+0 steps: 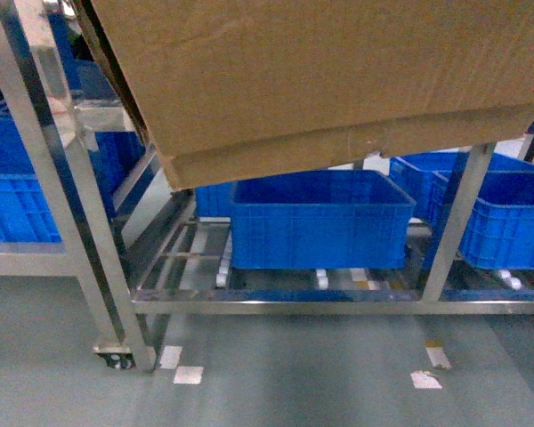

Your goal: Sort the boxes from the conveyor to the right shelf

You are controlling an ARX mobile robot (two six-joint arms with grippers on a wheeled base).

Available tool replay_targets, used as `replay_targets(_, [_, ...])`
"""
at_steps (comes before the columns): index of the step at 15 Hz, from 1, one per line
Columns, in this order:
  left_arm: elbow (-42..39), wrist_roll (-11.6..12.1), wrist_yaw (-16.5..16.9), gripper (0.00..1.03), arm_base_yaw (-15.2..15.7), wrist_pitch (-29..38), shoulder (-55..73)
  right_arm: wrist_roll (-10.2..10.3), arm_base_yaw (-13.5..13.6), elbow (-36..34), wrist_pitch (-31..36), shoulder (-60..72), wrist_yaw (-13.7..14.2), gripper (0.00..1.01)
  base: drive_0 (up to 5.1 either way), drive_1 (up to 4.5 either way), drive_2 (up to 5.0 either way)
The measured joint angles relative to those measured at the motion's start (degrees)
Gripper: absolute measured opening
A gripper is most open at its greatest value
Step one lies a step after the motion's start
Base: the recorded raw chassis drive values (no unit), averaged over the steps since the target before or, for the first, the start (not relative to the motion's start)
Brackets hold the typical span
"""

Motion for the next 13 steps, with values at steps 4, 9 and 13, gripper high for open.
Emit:
replay_targets(4, [0.0,0.0,0.2,0.02,0.11,0.0,0.24,0.0,0.15,0.0,-0.02,0.31,0.02,0.02,0.0,0.0,0.0])
replay_targets(9, [0.0,0.0,0.0,0.02,-0.07,0.11,0.2,0.0,-0.09,0.0,0.11,0.24,0.0,0.02,0.0,0.0,0.0])
replay_targets(13, [0.0,0.02,-0.02,0.02,0.44,0.0,0.2,0.0,0.5,0.0,0.24,0.31,0.17,0.02,0.0,0.0,0.0])
